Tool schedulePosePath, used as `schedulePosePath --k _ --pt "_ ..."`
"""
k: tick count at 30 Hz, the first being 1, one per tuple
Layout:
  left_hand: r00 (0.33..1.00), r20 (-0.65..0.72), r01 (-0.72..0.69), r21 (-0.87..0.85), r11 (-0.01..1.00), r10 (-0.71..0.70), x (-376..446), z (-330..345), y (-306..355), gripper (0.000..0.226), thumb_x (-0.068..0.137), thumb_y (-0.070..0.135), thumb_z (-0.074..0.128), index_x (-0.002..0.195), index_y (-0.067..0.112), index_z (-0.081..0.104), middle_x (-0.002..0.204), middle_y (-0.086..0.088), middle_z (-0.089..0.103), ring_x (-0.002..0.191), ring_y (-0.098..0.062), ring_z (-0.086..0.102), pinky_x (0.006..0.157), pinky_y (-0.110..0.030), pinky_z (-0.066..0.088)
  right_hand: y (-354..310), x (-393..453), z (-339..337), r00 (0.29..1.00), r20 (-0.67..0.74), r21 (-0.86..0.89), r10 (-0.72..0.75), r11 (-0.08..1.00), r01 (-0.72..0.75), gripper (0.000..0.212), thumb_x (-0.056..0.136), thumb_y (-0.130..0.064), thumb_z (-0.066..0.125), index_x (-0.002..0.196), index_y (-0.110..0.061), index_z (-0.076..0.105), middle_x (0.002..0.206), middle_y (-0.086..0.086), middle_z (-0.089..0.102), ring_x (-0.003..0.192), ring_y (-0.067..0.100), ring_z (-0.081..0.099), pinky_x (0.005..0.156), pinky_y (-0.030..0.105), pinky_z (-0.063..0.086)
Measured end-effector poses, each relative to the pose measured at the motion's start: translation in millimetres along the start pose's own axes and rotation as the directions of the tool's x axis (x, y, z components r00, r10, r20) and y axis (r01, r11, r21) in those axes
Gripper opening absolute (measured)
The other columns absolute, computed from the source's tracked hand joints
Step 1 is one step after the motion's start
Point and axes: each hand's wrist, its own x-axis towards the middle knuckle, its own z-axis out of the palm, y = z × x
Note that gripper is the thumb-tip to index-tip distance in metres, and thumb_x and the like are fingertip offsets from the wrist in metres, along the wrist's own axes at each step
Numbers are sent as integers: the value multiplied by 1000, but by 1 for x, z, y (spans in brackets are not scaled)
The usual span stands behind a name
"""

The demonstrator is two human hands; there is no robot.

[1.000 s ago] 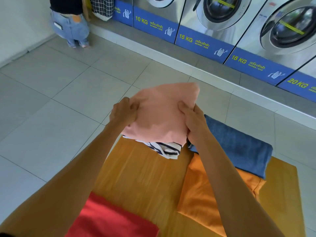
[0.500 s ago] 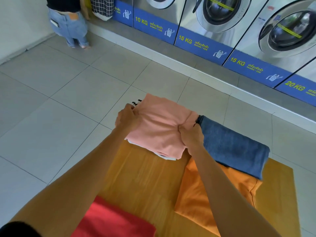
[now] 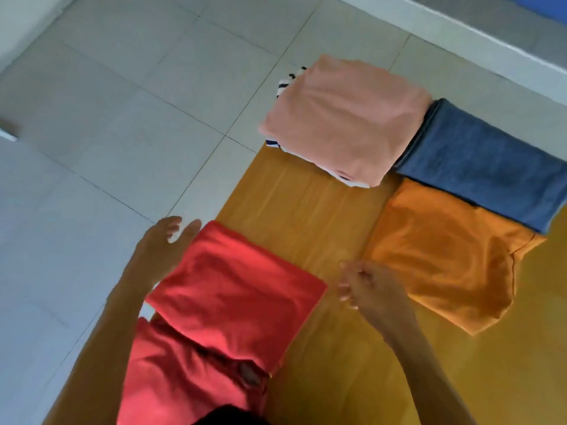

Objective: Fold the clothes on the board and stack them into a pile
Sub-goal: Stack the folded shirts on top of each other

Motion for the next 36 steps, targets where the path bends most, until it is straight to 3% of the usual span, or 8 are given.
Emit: schedulePosePath --k 4,7,11,16,19,23,27,36 --pt "985 165 36 93 995 -51 -34 11 -25 75 63 92 43 99 30 62 83 13 66 76 -13 64 68 -31 47 17 -51 41 949 285 -62 131 991 -118 46 87 -61 62 82 -17 75 76 -4 78 71 11 74 78 44 60" --pt "996 -70 -37 133 990 46 -44 29 -26 49 78 72 55 103 30 59 89 7 66 81 -21 62 72 -33 45 15 -67 72 973 214 -15 87 996 -86 40 79 -62 69 85 -22 69 78 -12 73 73 6 70 76 39 58" --pt "949 -264 -137 145 980 172 -44 31 -10 35 87 50 60 102 18 62 92 -1 65 89 -29 60 76 -32 41 -2 -64 92 993 109 93 53 994 -64 58 75 -62 66 124 -32 59 113 -14 70 105 9 67 96 40 53" --pt "985 118 136 -114 984 -123 -38 27 25 61 68 77 60 92 21 69 84 3 74 81 -21 71 74 -36 55 -16 -49 89 997 10 297 77 952 -76 57 71 -62 73 116 -32 53 101 -20 68 92 -3 66 83 27 53" --pt "931 344 209 -238 949 -119 -30 22 39 61 68 72 68 94 18 74 83 -2 78 79 -24 76 80 -42 59 -13 -38 72 998 21 374 54 926 -58 56 75 -41 82 119 -33 48 106 -18 67 102 3 67 80 21 54" --pt "920 391 146 -337 930 -3 -16 12 73 66 63 71 72 99 16 75 92 -6 78 83 -26 75 80 -44 59 -31 -22 23 996 -14 483 -83 872 80 49 78 -33 82 110 -55 52 106 -27 70 95 -4 70 75 20 58" --pt "951 265 -42 -397 917 159 5 2 153 56 62 69 72 89 20 76 84 0 78 74 -17 75 64 -30 56 -80 7 -31 967 -180 517 -179 819 248 50 79 -26 84 121 -35 59 107 -14 74 96 8 73 80 32 61" --pt "877 -139 -479 -328 814 460 99 5 316 41 78 30 67 118 35 62 112 2 67 86 -15 66 81 -31 52 -174 128 -105 916 -387 481 -108 824 301 37 94 -31 64 126 -16 54 118 4 66 109 27 65 96 48 54"
